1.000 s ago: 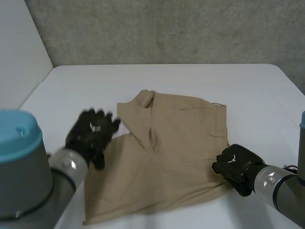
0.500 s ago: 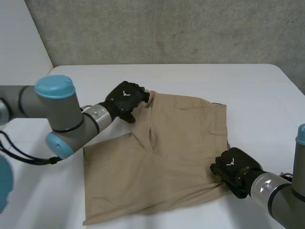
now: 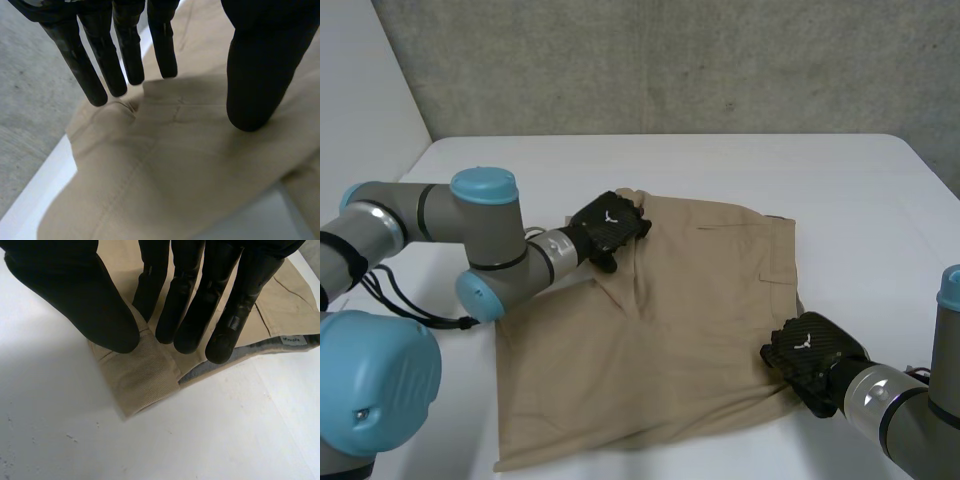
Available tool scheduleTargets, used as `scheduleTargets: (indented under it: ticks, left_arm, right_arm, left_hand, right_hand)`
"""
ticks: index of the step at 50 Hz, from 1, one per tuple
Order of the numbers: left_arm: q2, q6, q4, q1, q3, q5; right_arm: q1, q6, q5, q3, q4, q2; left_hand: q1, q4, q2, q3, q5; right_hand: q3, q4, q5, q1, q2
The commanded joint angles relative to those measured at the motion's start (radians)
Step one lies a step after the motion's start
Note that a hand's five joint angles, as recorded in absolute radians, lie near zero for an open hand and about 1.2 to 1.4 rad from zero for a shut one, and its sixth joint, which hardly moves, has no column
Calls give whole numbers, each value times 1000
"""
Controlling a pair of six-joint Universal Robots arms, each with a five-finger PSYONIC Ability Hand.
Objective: Fold the shorts.
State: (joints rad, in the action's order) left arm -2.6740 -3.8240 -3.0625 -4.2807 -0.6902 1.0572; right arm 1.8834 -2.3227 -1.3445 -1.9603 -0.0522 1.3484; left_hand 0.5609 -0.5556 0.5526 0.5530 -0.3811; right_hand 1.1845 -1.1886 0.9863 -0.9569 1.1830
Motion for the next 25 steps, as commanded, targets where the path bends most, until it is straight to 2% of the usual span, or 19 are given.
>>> scheduleTargets:
  ticks: [1, 6, 7, 8, 16, 19, 25]
  left_arm:
    - [-20, -34, 62, 1, 51, 12]
    - [-21, -35, 62, 1, 60, 47]
    - [-20, -37, 61, 1, 63, 67]
    - [-20, -37, 61, 1, 61, 79]
    - [12, -89, 45, -1, 23, 216]
    - [69, -130, 45, -5, -56, 295]
    - [146, -132, 45, -5, -185, 418]
  right_arm:
    - [-1, 0, 8, -3, 8, 0]
    - [-6, 0, 11, -5, 8, 0]
    - [-7, 0, 11, -5, 8, 0]
    - [-7, 0, 11, -5, 8, 0]
    - [-7, 0, 11, -5, 8, 0]
    - [-6, 0, 11, -5, 8, 0]
    - [-3, 2, 11, -11, 8, 2]
  left_hand:
    - [289, -295, 298, 297, -295]
    - [583, -588, 591, 591, -588]
    - [752, -757, 760, 760, -757]
    - [820, -826, 829, 828, -826]
    - [835, -841, 844, 843, -841]
    - [835, -841, 844, 843, -841]
    - [835, -841, 844, 843, -841]
  right_hand:
    - [212, -208, 235, -439, 213]
    - [212, -208, 235, -439, 213]
    - [212, -208, 235, -439, 213]
    - [212, -208, 235, -439, 213]
    - [212, -208, 235, -439, 213]
    - [212, -208, 235, -439, 213]
    - [212, -208, 235, -439, 213]
